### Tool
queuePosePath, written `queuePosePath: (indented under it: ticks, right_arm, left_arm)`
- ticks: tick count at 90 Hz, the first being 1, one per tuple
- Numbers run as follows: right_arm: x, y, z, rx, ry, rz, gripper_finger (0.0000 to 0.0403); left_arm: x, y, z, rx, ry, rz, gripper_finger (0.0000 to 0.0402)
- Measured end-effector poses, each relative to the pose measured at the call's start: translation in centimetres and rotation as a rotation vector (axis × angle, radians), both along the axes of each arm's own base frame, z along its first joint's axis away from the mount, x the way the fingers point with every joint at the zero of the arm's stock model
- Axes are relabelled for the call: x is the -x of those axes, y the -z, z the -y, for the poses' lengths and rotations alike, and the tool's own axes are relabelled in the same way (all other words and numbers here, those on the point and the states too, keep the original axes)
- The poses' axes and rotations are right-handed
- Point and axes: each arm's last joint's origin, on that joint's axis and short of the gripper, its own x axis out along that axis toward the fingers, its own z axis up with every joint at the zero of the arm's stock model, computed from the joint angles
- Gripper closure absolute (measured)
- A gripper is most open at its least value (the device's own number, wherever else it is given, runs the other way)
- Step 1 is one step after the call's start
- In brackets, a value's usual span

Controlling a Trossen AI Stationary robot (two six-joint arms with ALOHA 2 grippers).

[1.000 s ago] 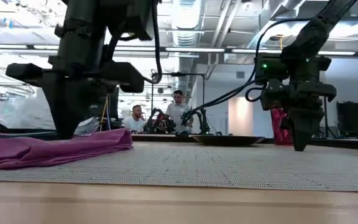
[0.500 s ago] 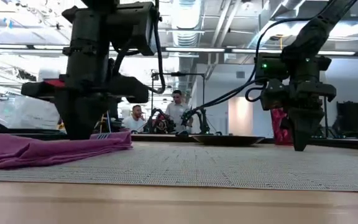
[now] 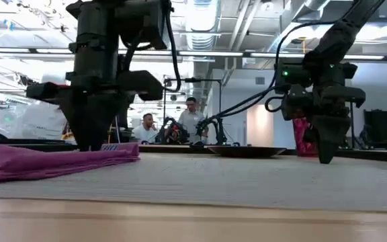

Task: Set table place
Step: Put the blue table knife on the gray table mat

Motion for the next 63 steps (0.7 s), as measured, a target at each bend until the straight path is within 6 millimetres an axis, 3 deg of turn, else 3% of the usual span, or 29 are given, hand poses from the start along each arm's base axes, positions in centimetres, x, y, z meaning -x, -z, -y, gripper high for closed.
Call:
queuePosePath:
  ticks: [14,36,56,63]
  right_arm:
    - [-0.5,-0.4,0.5,0.006,0.044,0.018,0.0348]
    - [-3.1,-3.8,2.2,0.063,0.072,0.123,0.0348]
    - [-3.7,-6.2,3.3,0.056,0.156,0.11,0.0348]
    - [-3.4,-6.9,4.0,0.149,0.189,0.102,0.0348]
  left_arm:
    - [0.3,-1.3,-0.6,-0.007,-0.007,0.04,0.0324]
    - [1.4,-4.6,-3.0,-0.121,-0.041,0.159,0.0322]
    - [4.2,-8.0,-4.8,-0.309,-0.04,0.185,0.0322]
    - [5.4,-9.1,-5.5,-0.358,-0.024,0.185,0.0322]
